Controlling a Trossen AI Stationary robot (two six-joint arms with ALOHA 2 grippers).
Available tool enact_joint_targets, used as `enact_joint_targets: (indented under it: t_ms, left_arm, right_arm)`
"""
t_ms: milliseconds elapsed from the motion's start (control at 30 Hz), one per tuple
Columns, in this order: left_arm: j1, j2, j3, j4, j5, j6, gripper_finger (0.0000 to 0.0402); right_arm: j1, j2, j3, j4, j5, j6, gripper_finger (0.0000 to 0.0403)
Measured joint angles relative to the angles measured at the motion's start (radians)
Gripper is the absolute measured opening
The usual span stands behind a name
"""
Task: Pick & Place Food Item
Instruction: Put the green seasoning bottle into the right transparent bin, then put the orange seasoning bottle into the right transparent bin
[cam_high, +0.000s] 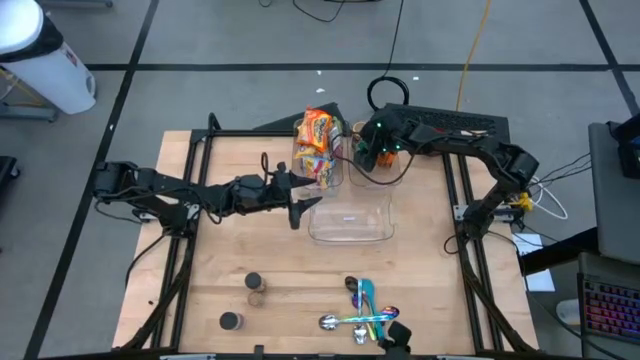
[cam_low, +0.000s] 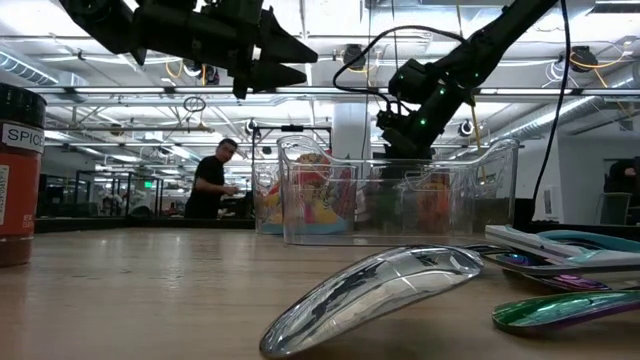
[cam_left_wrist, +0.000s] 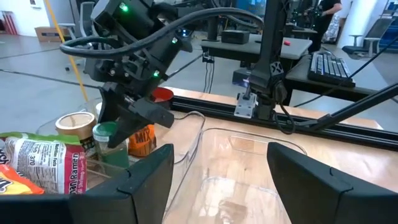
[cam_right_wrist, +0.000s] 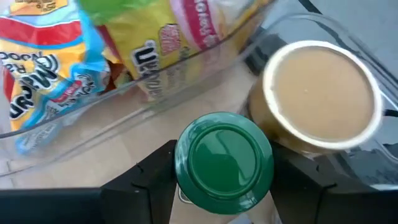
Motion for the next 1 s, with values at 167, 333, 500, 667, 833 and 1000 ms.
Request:
enact_joint_targets:
  t_ms: [167, 333, 500, 667, 833, 1000]
  left_arm:
    - [0.000, 0.000, 0.000, 0.000, 0.000, 0.000, 0.0267]
    - [0.000, 0.000, 0.000, 0.000, 0.000, 0.000, 0.0267]
    - [0.000, 0.000, 0.000, 0.000, 0.000, 0.000, 0.0267]
    - [0.000, 0.000, 0.000, 0.001, 0.000, 0.000, 0.0267]
    - [0.000, 0.000, 0.000, 0.001, 0.000, 0.000, 0.0267]
    - [-0.003, 0.000, 0.002, -0.051, 0.035, -0.052, 0.0267]
  right_arm:
    - [-0.004, -0.001, -0.002, -0.002, -0.001, -0.008, 0.0200]
    - [-0.003, 0.002, -0.005, -0.018, -0.001, -0.023, 0.0251]
    - [-0.002, 0.002, -0.006, -0.011, -0.001, -0.027, 0.0281]
    - [0.005, -0.046, -0.006, -0.022, -0.001, -0.027, 0.0287]
    - [0.031, -0.163, -0.005, -0.049, 0.000, -0.016, 0.0283]
    - [0.105, -0.314, -0.005, -0.140, -0.003, 0.030, 0.0279]
